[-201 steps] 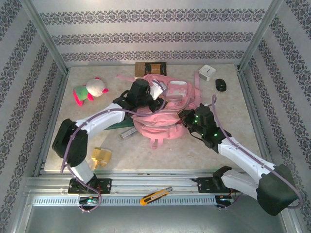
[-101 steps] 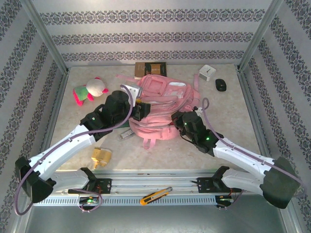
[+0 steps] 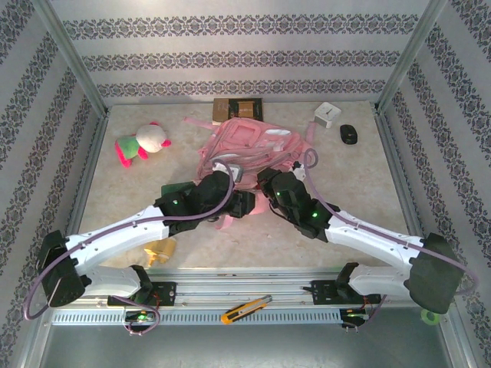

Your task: Pack the student bag

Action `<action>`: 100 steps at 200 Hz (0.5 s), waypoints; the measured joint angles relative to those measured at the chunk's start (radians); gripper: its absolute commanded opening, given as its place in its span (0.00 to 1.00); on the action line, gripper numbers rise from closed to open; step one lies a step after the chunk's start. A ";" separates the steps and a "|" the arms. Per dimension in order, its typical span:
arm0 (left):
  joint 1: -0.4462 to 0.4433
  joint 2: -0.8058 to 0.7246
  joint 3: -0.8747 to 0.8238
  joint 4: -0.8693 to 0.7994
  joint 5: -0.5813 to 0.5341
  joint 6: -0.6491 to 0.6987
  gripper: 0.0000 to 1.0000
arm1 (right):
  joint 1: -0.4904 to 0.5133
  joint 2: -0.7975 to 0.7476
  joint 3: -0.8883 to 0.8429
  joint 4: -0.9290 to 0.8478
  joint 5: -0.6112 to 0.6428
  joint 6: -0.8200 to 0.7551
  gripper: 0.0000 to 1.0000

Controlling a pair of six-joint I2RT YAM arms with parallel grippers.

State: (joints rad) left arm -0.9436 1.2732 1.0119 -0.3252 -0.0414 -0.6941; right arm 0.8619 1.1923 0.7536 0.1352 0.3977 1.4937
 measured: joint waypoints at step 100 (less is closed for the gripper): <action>-0.039 0.156 0.072 0.002 -0.203 -0.123 0.26 | 0.000 0.010 0.014 0.028 -0.008 -0.004 0.00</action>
State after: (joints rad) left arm -0.9829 1.4288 1.0836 -0.3233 -0.2440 -0.8169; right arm 0.8616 1.2026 0.7681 0.1631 0.3897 1.4899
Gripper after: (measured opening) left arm 0.334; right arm 0.043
